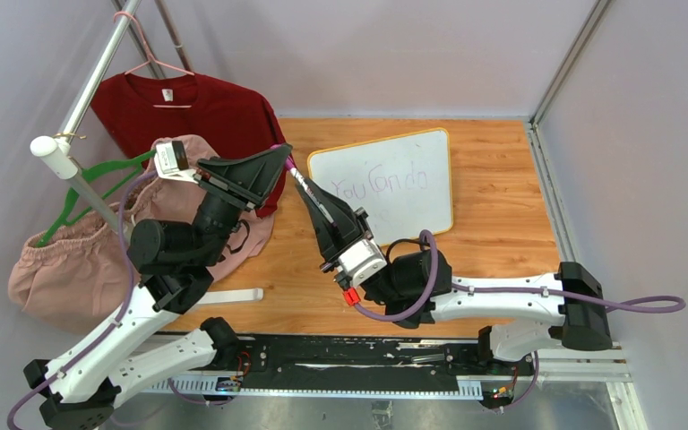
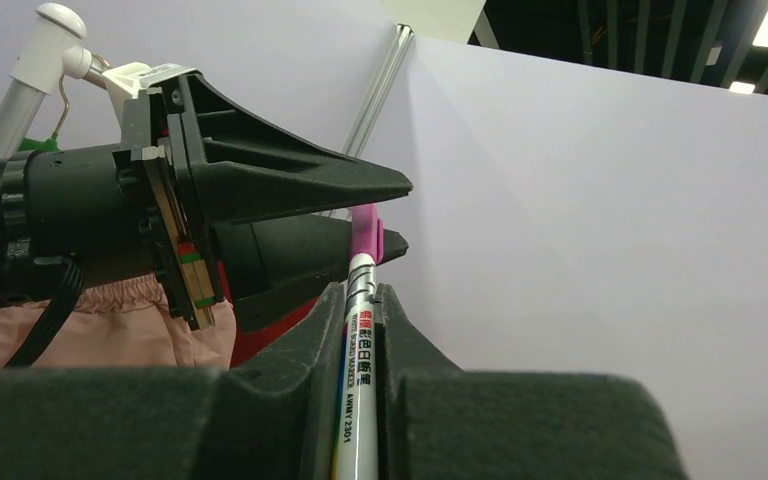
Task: Write a sentence on the whiteboard
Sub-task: Close the whiteboard marker at the center of the board.
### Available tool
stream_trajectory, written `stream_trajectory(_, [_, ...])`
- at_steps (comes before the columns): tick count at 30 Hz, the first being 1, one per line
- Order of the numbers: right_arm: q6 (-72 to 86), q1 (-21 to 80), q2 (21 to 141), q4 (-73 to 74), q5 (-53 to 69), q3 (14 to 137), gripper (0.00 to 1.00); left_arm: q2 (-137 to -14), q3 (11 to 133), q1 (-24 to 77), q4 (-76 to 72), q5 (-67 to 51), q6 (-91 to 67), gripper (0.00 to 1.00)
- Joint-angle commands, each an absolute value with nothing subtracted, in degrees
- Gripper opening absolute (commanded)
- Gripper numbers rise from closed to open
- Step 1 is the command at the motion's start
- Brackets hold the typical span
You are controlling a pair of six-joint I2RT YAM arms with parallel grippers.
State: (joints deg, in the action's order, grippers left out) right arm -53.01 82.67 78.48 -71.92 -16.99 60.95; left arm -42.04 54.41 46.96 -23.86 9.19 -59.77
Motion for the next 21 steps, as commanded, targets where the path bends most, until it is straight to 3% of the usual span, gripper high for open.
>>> stream_trajectory(1, [-53.44, 83.58, 76.35, -74.3, -16.26, 59.8, 0.0, -41.29, 54.57, 47.2, -24.87, 9.45, -58.74, 0.39])
stream_trajectory(7, [-53.48, 83.67, 76.03, -74.53, -16.35, 59.57, 0.0, -41.67, 54.67, 47.2, -24.87, 8.76, -59.31, 0.23])
stream_trajectory(12, [-53.68, 83.76, 75.94, -74.53, -16.3, 59.66, 0.0, -41.74, 54.67, 47.2, -24.87, 8.14, -59.91, 0.01])
stream_trajectory(21, [-54.26, 83.84, 76.35, -74.36, -16.25, 60.32, 0.0, -43.05, 55.09, 47.2, -24.81, 4.53, -62.23, 0.0])
